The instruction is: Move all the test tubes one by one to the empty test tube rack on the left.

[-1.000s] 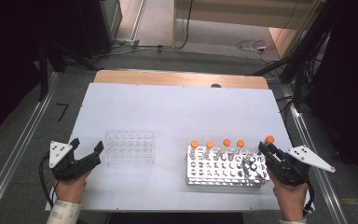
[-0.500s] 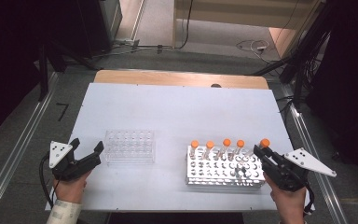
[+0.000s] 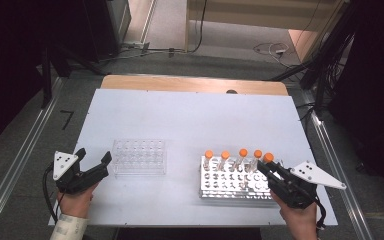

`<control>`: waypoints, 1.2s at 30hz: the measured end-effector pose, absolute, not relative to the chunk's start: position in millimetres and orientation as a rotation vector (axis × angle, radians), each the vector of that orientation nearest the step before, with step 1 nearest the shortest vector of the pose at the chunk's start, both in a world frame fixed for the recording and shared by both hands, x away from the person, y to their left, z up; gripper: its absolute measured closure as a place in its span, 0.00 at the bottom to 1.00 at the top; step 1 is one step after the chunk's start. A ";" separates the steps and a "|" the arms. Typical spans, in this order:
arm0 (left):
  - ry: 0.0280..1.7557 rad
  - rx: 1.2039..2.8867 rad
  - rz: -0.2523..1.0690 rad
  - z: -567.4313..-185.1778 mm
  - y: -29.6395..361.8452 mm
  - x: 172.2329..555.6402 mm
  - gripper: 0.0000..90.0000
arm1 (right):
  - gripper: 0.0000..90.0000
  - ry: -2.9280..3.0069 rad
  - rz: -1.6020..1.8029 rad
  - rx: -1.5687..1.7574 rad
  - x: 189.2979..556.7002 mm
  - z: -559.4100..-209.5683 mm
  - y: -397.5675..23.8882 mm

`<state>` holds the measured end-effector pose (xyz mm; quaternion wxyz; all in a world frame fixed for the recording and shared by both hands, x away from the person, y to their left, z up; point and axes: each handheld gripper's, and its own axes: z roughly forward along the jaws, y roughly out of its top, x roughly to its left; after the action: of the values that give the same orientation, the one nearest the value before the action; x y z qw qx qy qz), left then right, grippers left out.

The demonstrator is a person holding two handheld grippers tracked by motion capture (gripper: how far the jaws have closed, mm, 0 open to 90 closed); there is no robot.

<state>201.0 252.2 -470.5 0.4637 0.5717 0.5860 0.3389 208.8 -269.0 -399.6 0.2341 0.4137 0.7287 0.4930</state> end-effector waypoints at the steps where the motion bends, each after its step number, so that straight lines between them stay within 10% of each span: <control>1: 1.440 1.405 0.833 -470.5 252.2 201.0 0.17 | 0.81 2.008 1.354 1.134 208.1 -399.3 -266.9; 36: 1.406 1.409 0.835 -465.7 245.2 197.7 0.17 | 0.81 2.177 1.419 0.935 211.8 -392.9 -191.1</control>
<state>197.7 245.2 -465.7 0.4721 0.5755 0.5742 0.3410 211.8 -191.1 -392.9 0.1887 0.3323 0.7741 0.5047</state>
